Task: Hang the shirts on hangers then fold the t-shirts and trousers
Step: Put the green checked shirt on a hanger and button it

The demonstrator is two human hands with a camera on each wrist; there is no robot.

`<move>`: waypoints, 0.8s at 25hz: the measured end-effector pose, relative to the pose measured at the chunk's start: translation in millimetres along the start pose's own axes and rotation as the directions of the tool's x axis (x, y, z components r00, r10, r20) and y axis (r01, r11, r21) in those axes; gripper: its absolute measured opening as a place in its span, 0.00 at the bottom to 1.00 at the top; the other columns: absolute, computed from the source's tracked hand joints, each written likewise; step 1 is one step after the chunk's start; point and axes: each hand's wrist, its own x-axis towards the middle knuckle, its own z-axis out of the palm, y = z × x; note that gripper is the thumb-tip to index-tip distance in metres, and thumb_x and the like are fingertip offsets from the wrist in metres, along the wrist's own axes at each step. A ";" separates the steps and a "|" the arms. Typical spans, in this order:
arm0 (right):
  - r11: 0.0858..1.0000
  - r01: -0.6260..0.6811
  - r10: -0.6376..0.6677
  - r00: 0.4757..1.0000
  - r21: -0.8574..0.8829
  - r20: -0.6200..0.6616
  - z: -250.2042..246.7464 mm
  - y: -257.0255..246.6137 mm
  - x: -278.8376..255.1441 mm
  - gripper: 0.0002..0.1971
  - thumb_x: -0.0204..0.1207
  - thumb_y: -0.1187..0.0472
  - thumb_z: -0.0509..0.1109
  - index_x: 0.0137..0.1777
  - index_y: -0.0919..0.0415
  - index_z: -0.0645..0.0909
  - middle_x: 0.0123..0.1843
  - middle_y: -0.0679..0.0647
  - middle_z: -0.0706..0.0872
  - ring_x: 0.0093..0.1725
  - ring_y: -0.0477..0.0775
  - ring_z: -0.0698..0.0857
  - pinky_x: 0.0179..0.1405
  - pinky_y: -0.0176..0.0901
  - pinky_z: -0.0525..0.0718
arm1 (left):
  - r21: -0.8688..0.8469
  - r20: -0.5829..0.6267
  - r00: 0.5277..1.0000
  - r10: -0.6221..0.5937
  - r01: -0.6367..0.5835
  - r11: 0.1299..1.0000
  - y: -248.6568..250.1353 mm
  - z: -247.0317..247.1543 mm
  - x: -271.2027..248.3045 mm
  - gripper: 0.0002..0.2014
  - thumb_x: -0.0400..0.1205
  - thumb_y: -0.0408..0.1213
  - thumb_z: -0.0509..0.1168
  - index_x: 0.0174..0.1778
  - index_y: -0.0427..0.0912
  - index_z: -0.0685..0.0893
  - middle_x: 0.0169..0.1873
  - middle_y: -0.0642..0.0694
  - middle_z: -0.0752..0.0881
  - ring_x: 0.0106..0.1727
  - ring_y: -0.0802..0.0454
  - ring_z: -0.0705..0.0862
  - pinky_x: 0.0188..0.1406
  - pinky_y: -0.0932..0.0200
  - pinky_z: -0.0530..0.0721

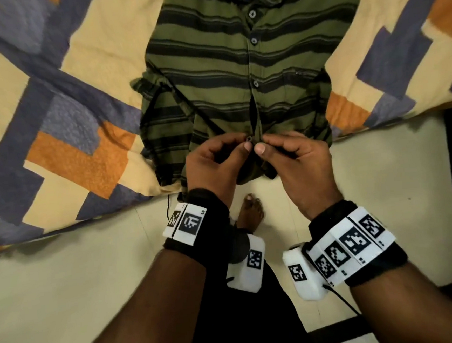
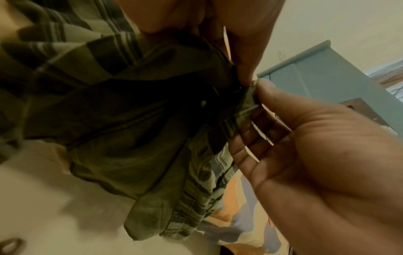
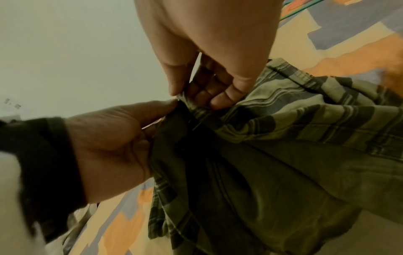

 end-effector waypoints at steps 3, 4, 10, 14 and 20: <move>0.998 0.026 -0.025 1.000 -0.056 0.018 -0.5 1.9 -1.5 0.13 0.72 0.68 0.77 0.54 0.55 0.86 0.44 0.44 0.86 0.44 0.39 0.87 0.47 0.34 0.85 | 0.005 0.011 1.000 -0.013 0.013 1.000 2.0 -5.6 -2.4 0.06 0.76 0.26 0.71 0.40 0.41 0.88 0.29 0.52 0.90 0.34 0.57 0.88 0.34 0.62 0.86; 0.998 0.021 -0.019 0.999 -0.055 0.029 0.1 4.6 -1.5 0.12 0.72 0.68 0.77 0.54 0.54 0.86 0.44 0.43 0.86 0.45 0.40 0.87 0.47 0.36 0.86 | 0.027 0.023 1.000 -0.016 0.016 1.000 2.2 -6.7 -2.4 0.05 0.76 0.27 0.71 0.40 0.42 0.88 0.29 0.53 0.89 0.34 0.57 0.88 0.33 0.63 0.85; 0.999 0.016 -0.014 0.998 -0.032 0.061 1.8 20.1 -6.5 0.13 0.74 0.69 0.74 0.54 0.52 0.86 0.45 0.40 0.86 0.47 0.45 0.88 0.48 0.42 0.89 | 0.150 0.024 0.999 -0.045 0.041 0.988 -3.7 -7.2 -3.2 0.03 0.76 0.30 0.73 0.44 0.39 0.90 0.29 0.52 0.89 0.30 0.60 0.87 0.27 0.67 0.82; 0.996 0.064 -0.059 0.995 -0.065 0.083 2.1 25.4 -7.0 0.12 0.76 0.68 0.72 0.55 0.52 0.86 0.46 0.39 0.86 0.49 0.48 0.89 0.48 0.44 0.89 | 0.277 0.037 0.999 -0.017 0.006 0.961 -10.2 -11.7 1.1 0.04 0.76 0.33 0.73 0.44 0.41 0.91 0.32 0.48 0.90 0.32 0.55 0.88 0.34 0.57 0.87; 1.000 0.000 0.002 0.998 -0.030 0.067 4.5 22.6 0.7 0.06 0.75 0.67 0.74 0.47 0.55 0.88 0.44 0.55 0.87 0.42 0.56 0.90 0.39 0.50 0.91 | 0.279 0.055 0.998 -0.036 0.019 0.960 -3.6 -9.0 1.8 0.06 0.79 0.35 0.70 0.36 0.44 0.91 0.27 0.51 0.89 0.31 0.54 0.88 0.31 0.57 0.86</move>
